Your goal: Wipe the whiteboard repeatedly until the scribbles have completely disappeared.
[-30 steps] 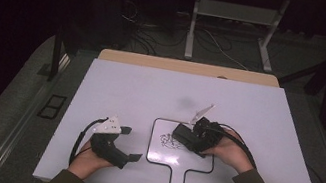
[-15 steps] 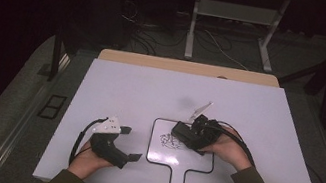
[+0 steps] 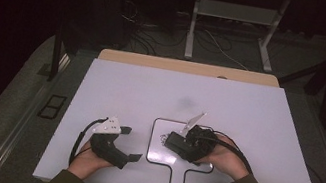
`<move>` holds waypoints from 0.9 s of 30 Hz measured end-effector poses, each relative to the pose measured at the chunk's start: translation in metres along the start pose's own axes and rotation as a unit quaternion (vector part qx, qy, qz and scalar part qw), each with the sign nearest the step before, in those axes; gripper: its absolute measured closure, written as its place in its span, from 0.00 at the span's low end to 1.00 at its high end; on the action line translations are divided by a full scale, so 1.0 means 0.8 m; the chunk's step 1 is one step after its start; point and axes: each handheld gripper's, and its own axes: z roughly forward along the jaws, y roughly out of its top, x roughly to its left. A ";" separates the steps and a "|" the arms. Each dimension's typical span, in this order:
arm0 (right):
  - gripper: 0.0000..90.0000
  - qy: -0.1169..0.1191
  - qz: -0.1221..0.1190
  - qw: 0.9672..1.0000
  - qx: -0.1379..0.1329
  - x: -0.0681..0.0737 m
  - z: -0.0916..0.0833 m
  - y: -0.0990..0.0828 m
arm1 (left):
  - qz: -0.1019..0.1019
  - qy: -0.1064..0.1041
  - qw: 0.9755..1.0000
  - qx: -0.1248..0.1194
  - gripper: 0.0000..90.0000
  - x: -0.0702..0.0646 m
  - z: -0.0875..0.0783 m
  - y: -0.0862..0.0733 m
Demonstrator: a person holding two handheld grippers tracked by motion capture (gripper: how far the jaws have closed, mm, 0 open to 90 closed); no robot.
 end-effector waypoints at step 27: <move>0.43 -0.013 0.014 1.000 0.012 -0.029 0.014 0.032 | -0.001 -0.001 1.000 0.001 0.00 0.001 0.001 0.000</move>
